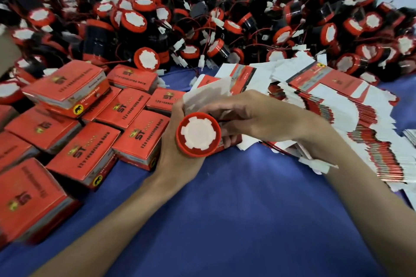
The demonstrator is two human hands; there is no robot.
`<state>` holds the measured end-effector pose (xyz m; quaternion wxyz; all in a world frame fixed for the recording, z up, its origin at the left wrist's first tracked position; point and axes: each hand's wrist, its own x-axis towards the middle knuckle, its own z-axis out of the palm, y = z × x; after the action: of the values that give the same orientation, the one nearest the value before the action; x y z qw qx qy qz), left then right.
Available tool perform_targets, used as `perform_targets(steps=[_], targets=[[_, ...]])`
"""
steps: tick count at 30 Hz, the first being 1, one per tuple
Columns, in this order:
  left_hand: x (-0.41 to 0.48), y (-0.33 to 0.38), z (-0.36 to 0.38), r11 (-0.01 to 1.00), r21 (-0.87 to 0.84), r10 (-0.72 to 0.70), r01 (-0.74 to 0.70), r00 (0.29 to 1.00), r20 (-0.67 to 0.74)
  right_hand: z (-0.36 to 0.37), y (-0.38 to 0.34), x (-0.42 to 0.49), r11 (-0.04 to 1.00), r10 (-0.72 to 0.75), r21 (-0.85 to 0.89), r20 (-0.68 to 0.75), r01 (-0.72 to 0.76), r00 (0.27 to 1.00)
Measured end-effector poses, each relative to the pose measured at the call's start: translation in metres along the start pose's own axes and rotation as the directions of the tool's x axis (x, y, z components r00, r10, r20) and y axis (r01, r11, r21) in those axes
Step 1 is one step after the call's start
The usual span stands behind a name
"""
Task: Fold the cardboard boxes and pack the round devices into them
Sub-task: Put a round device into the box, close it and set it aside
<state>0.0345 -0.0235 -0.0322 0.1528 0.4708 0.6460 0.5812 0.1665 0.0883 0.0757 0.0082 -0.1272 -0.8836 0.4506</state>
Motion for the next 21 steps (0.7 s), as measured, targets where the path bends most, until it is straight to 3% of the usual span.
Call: perform_targets(steps=[3,5,7,13,18,21], targets=[[0.008,0.01,0.002,0.995,0.051,0.09,-0.09,0.996,-0.002,-0.011,-0.007,-0.007,0.983,-0.02,-0.184,-0.142,-0.006,0.99],[0.009,0.01,0.002,0.996,0.07,0.061,-0.062,0.998,0.015,-0.016,-0.008,-0.005,0.891,-0.079,-0.453,-0.213,-0.027,0.974],[0.009,0.01,0.002,0.994,0.102,0.033,-0.035,0.999,0.021,-0.011,-0.007,0.0,0.802,-0.076,-0.586,-0.296,-0.119,0.952],[0.009,0.014,-0.001,0.996,0.065,0.06,-0.067,0.992,0.112,0.015,-0.007,0.002,0.592,-0.014,-0.738,-0.413,-0.325,0.911],[0.009,0.016,-0.003,0.994,-0.023,0.109,-0.106,0.977,0.185,0.016,0.001,0.009,0.631,0.061,-0.695,-0.398,-0.344,0.915],[0.008,0.018,-0.003,0.998,-0.044,0.061,-0.054,0.984,0.167,0.017,-0.003,0.005,0.628,0.035,-0.702,-0.404,-0.335,0.914]])
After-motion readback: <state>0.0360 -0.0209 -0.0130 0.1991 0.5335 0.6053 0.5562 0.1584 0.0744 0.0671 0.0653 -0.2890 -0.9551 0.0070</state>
